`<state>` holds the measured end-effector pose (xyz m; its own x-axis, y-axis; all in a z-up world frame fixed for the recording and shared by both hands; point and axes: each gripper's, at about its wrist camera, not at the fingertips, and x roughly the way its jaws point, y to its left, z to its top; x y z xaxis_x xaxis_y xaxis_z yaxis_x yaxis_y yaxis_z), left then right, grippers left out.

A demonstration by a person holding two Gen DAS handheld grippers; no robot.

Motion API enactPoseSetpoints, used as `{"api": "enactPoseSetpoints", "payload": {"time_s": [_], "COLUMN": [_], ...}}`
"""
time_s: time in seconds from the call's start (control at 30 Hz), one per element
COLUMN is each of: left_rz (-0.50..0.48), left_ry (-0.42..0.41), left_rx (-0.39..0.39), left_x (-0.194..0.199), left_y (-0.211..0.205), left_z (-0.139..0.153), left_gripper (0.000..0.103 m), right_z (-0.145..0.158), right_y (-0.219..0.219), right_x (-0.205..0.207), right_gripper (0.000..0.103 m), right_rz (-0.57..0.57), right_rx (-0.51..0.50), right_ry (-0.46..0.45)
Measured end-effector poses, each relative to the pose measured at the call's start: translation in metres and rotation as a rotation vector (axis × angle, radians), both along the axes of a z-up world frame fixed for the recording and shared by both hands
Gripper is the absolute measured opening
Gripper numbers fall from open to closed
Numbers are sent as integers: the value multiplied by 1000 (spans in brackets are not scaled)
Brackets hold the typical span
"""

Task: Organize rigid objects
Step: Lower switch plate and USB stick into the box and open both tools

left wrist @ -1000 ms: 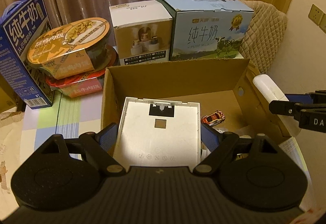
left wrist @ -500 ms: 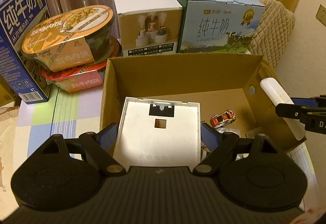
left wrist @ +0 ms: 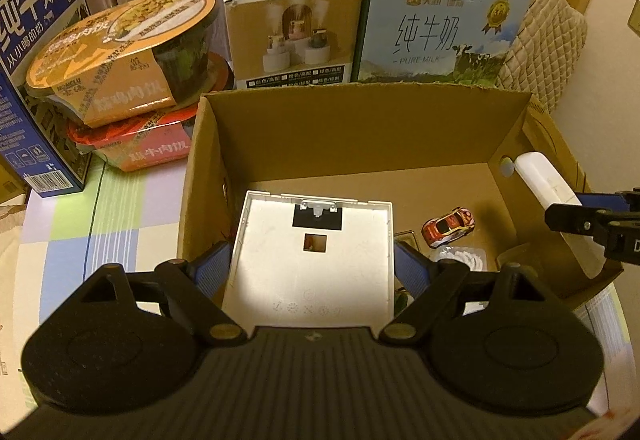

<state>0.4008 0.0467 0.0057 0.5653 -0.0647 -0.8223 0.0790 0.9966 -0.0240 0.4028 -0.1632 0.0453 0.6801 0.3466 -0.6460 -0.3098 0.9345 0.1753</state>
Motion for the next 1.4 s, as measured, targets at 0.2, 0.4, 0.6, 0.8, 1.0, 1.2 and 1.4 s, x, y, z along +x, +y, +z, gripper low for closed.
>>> {"api": "enactPoseSetpoints", "payload": {"time_s": [0.2,0.4,0.6,0.8,1.0,1.2,1.4], "left_rz": [-1,1,4,5,7,17,17], "left_ry": [2,6,5,3,-8,-23,-25], "left_rx": [1,-3,-3,-6,-10,-1,7], "left_x": [2,3,3,4,4,3,-1], "left_y": [-1,0,0,-1,-1,1,3], "left_z": [-4,-6,-7,-7,-6,-2,1], "left_gripper": [84,84,84,84,84,88,88], "right_z": [-4,-6,-7,-7,-6,-6,-5], "right_y": [2,1,2,3,2,1,0], "right_x": [2,3,4,3,3,3,1], "right_gripper": [37,37,37,37,37,37,37], "right_rz": [1,3,4,3,2,-2,-2], "right_rx": [-1,-1,-3,-1,-2,0,3], "right_ry": [7,11,13,11,12,14,14]}}
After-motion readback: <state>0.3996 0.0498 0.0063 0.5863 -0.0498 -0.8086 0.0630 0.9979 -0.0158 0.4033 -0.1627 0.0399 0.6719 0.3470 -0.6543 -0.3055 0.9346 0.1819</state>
